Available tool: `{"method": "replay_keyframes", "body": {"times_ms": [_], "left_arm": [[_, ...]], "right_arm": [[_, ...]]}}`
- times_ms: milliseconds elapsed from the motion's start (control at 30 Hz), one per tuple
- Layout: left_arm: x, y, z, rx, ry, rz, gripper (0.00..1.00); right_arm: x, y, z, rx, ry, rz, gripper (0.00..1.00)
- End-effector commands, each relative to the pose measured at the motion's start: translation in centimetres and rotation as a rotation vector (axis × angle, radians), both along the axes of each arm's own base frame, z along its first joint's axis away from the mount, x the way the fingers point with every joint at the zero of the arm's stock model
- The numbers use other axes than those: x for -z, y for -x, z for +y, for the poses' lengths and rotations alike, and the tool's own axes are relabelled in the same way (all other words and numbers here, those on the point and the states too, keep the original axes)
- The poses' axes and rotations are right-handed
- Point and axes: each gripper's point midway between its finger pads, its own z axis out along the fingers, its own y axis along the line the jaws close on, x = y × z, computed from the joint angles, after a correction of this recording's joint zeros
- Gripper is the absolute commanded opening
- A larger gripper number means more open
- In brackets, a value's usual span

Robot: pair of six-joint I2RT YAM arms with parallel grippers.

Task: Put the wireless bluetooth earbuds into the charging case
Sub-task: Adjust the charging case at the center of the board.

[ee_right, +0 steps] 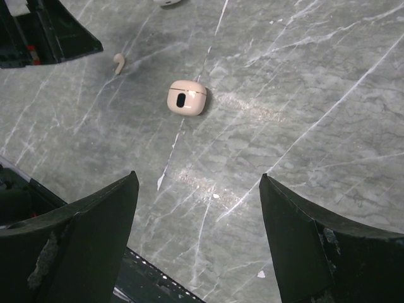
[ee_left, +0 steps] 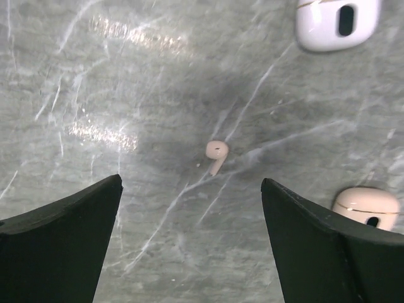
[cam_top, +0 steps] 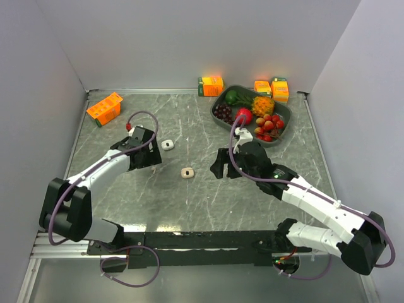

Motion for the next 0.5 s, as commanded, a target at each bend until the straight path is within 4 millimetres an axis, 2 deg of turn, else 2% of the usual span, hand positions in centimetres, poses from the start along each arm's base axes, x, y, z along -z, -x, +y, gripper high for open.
{"method": "replay_keyframes", "body": {"times_ms": [0, 33, 100, 167, 200, 233, 267, 333, 367, 400, 433, 467], "left_arm": [[-4.3, -1.6, -0.7, -0.014, 0.05, -0.148, 0.96], [-4.5, -1.4, -0.9, -0.013, 0.072, -0.163, 0.96], [-6.3, -1.3, -1.7, -0.013, 0.152, -0.232, 0.97], [-6.6, -0.4, -2.5, 0.011, 0.223, -0.258, 0.99], [-6.7, -0.2, -2.8, 0.013, 0.245, -0.268, 0.99], [-6.3, 0.1, -2.9, 0.012, 0.261, -0.271, 0.99], [-7.0, 0.4, -3.1, 0.008, 0.287, -0.294, 0.99], [-6.9, 1.0, -2.7, -0.005, 0.29, -0.305, 0.98], [-7.7, 1.4, -2.6, -0.015, 0.303, -0.334, 0.97], [-8.0, 1.6, -2.2, -0.034, 0.298, -0.352, 0.97], [-7.9, 2.0, -1.9, -0.046, 0.299, -0.359, 0.97], [-8.9, 2.5, -1.6, -0.061, 0.321, -0.395, 0.97]], "right_arm": [[1.2, -0.8, 1.3, -0.023, 0.001, 0.028, 0.85], [1.4, -1.0, 1.8, -0.014, -0.011, 0.04, 0.85], [2.3, -1.7, 2.8, -0.01, -0.003, 0.069, 0.85], [2.7, -1.8, 4.4, -0.031, 0.002, 0.071, 0.86], [3.1, -2.7, 5.2, -0.02, 0.034, 0.069, 0.87], [3.5, -2.5, 6.3, -0.038, 0.061, 0.071, 0.87], [4.3, -2.5, 6.8, -0.039, 0.095, 0.093, 0.88], [5.7, -3.5, 8.5, -0.021, 0.143, 0.138, 0.89], [8.0, -3.2, 9.1, -0.021, 0.198, 0.19, 0.89], [7.4, -3.9, 10.0, -0.008, 0.186, 0.19, 0.89], [7.9, -4.1, 10.4, 0.013, 0.187, 0.21, 0.89], [8.3, -4.2, 10.9, 0.017, 0.196, 0.217, 0.89]]}}
